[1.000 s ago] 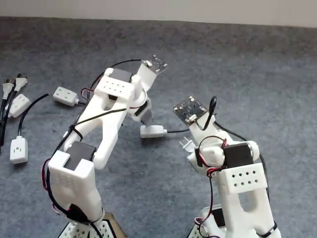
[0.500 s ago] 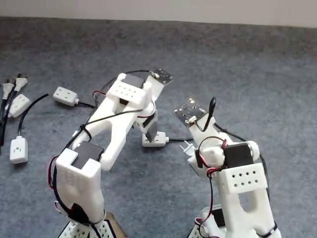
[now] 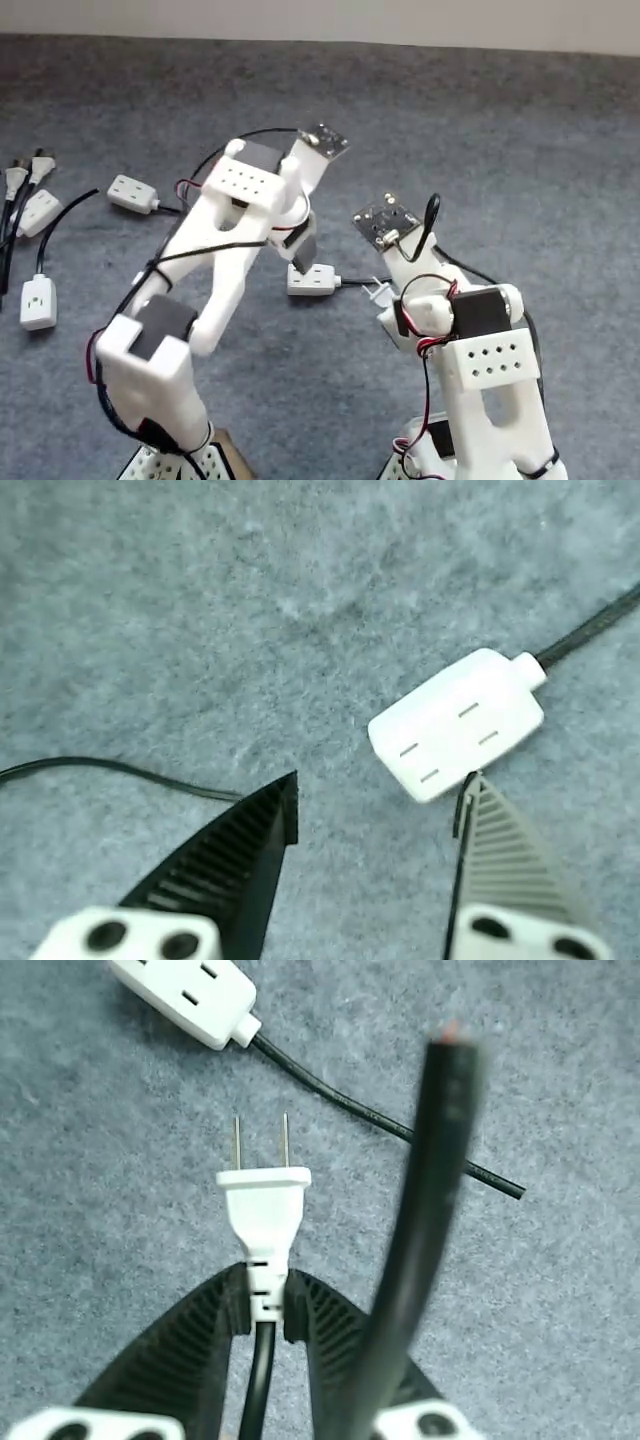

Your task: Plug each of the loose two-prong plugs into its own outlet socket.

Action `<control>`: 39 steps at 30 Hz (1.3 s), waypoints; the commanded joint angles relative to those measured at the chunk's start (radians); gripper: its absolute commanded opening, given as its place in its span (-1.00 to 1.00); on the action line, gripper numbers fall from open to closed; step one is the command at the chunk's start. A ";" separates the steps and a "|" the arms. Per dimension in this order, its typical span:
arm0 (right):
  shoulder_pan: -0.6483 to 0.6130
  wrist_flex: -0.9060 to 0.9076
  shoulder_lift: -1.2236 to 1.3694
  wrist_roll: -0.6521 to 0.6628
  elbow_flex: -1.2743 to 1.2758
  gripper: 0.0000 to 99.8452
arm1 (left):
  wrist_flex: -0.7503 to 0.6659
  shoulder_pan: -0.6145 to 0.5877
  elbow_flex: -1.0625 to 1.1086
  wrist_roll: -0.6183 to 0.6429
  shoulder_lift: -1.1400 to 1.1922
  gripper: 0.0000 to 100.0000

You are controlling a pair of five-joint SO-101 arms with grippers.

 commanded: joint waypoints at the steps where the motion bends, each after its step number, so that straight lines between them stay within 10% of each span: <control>1: -0.010 -0.019 0.004 -0.014 -0.005 -0.99 | 0.037 -0.030 -0.016 -0.012 -0.130 -0.48; 11: -0.036 -0.036 0.005 -0.008 0.002 -0.99 | -0.193 -0.041 0.361 -0.051 -0.414 -0.48; 20: -0.351 -0.243 0.007 -0.083 0.104 -0.99 | -0.450 -0.120 0.825 -0.183 -0.751 -0.48; 29: -0.372 -0.418 0.005 -0.199 0.182 -0.99 | -0.448 -0.372 1.050 -0.207 -1.179 -0.48; 39: -0.232 -0.754 -0.007 -0.397 0.369 -0.99 | -0.373 -0.374 1.153 -0.092 -1.403 -0.48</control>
